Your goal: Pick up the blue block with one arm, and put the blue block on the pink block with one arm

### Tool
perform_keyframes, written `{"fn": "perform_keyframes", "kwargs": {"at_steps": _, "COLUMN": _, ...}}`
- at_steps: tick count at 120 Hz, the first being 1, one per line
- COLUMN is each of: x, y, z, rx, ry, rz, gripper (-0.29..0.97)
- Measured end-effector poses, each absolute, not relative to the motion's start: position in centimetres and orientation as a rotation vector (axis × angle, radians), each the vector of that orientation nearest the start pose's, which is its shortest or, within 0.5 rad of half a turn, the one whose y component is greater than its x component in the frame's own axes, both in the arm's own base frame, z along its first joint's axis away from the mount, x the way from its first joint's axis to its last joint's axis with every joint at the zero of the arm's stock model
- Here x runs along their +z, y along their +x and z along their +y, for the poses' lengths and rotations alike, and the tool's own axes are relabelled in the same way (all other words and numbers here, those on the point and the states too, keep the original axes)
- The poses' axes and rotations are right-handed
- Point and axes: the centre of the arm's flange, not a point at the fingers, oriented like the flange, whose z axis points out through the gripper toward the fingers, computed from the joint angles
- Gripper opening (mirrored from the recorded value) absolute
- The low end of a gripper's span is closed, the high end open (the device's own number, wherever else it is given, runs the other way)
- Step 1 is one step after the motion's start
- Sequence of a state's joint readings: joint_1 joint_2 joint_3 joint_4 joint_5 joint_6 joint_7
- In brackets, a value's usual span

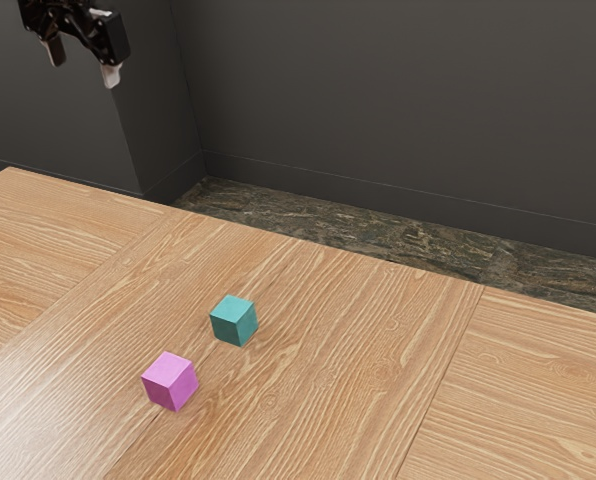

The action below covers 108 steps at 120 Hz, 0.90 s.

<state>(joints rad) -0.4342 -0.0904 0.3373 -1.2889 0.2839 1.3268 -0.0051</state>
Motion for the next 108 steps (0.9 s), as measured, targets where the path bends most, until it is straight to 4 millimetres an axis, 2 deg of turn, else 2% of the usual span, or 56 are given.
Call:
{"fn": "perform_keyframes", "kwargs": {"at_steps": 17, "x": 77.5, "y": 48.7, "z": -0.8, "rx": -0.181, "ry": -2.897, "rz": 0.028, "gripper": 0.68}}
{"fn": "perform_keyframes", "kwargs": {"at_steps": 28, "x": 75.1, "y": 50.9, "z": -1.4, "rx": -0.122, "ry": -2.88, "rz": 0.025, "gripper": 0.68}}
{"fn": "perform_keyframes", "kwargs": {"at_steps": 46, "x": 69.6, "y": 54.0, "z": -2.6, "rx": -0.051, "ry": -2.858, "rz": 0.045, "gripper": 0.68}}
{"fn": "perform_keyframes", "kwargs": {"at_steps": 54, "x": 66.0, "y": 55.0, "z": -3.2, "rx": -0.003, "ry": -2.853, "rz": 0.067, "gripper": 0.68}}
{"fn": "perform_keyframes", "kwargs": {"at_steps": 77, "x": 57.5, "y": 56.6, "z": -4.2, "rx": 0.066, "ry": -2.853, "rz": 0.099, "gripper": 0.68}}
{"fn": "perform_keyframes", "kwargs": {"at_steps": 93, "x": 52.1, "y": 57.8, "z": -3.7, "rx": 0.087, "ry": -2.868, "rz": 0.066, "gripper": 0.68}}
{"fn": "perform_keyframes", "kwargs": {"at_steps": 108, "x": 48.4, "y": 59.0, "z": -3.7, "rx": 0.049, "ry": -2.887, "rz": 0.057, "gripper": 0.68}}
